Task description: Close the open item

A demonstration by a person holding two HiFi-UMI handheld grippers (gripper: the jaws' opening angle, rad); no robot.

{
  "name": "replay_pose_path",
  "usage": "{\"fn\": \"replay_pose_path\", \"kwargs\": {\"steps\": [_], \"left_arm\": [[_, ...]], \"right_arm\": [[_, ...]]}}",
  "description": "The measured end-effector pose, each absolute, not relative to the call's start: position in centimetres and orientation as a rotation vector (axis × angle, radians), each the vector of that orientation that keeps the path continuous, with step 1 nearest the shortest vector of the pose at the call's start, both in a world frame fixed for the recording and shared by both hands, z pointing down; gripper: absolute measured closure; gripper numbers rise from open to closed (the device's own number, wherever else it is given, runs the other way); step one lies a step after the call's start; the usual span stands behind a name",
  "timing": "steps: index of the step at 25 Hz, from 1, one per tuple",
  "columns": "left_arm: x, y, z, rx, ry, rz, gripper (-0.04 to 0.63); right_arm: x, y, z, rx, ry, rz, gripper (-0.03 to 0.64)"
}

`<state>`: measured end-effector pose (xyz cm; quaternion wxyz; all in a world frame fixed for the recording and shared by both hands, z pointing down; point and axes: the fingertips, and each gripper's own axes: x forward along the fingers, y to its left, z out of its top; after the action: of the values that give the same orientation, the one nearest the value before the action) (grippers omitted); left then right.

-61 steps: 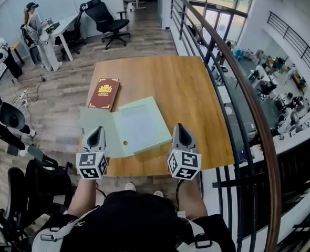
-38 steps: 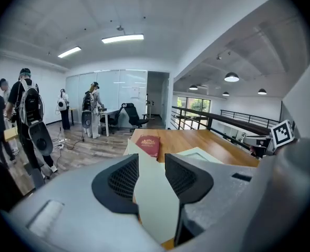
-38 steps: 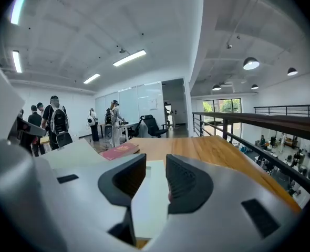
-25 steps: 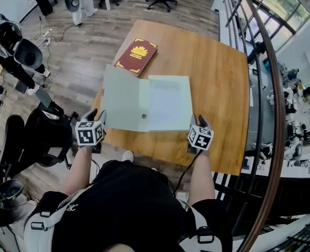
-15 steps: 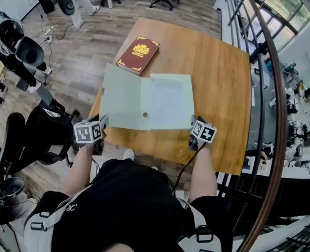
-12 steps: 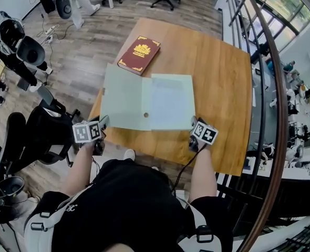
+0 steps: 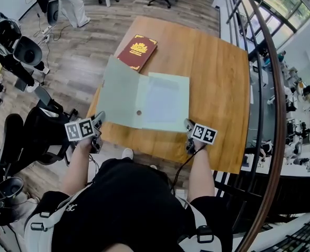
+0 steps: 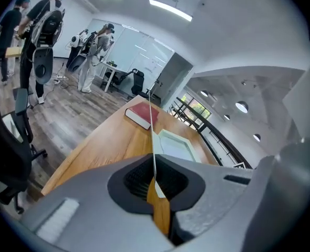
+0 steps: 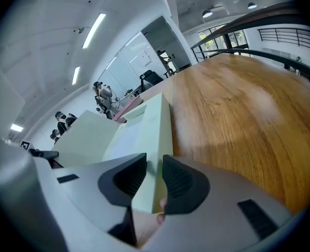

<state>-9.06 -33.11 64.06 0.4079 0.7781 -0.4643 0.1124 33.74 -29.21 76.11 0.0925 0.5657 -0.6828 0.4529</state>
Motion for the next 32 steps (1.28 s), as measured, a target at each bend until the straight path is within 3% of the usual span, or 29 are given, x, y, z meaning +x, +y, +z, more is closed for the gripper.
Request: {"fn": "replay_pose_path", "kwargs": {"steps": [18,32], "left_arm": [[-2.0,-31.9,57.1,2.471,-1.182,0.665,0.592],[5.2,-26.7,59.9,2.661,-0.854,0.977,0.591]], "right_arm": [[24.7,-26.0,76.2,1.503,-2.098,1.356,0.518],[17.9,-24.7,76.1,1.387,-2.171,1.386,0.518]]}}
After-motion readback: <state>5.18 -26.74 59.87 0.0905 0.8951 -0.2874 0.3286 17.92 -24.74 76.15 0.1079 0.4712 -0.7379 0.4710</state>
